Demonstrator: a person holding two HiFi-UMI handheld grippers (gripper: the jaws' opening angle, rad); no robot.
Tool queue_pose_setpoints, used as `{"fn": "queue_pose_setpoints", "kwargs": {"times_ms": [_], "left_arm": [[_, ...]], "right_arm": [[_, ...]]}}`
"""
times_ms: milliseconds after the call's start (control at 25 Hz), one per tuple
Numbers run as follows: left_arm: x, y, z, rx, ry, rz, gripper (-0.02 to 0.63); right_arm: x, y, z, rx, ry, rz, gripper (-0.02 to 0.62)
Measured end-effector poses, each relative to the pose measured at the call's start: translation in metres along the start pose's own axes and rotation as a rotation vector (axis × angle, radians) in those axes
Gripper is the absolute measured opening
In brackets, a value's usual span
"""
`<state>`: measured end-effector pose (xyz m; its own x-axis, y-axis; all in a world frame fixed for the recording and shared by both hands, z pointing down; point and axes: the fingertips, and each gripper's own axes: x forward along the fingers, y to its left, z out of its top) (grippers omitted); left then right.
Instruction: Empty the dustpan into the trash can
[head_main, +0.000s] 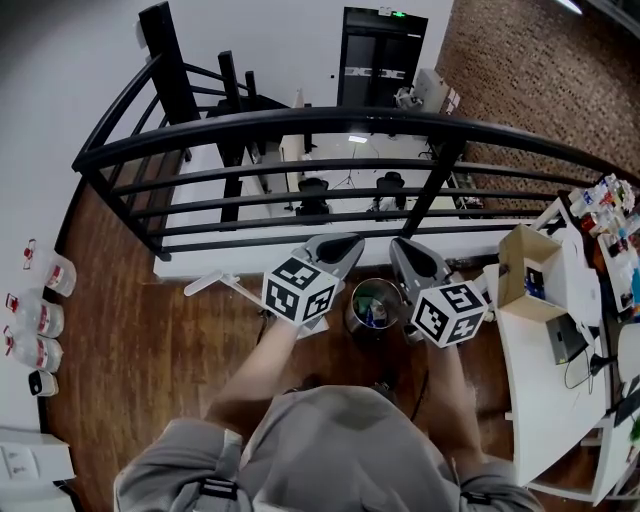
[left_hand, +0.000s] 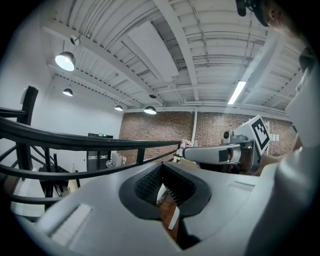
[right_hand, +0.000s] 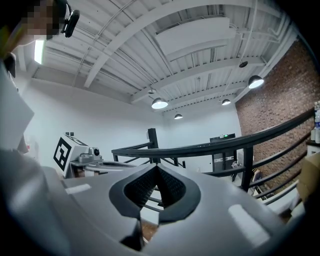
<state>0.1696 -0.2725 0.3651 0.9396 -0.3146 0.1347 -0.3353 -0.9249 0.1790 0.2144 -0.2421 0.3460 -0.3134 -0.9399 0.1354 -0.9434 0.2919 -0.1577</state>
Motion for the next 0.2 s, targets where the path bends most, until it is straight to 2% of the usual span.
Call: {"fn": "queue_pose_setpoints", "kwargs": {"times_ms": [200], "left_arm": [[0.0018, -0.0043, 0.0006, -0.003, 0.000, -0.002, 0.006]], "right_arm": [[-0.0039, -0.0021, -0.0026, 0.003, 0.009, -0.005, 0.000]]}}
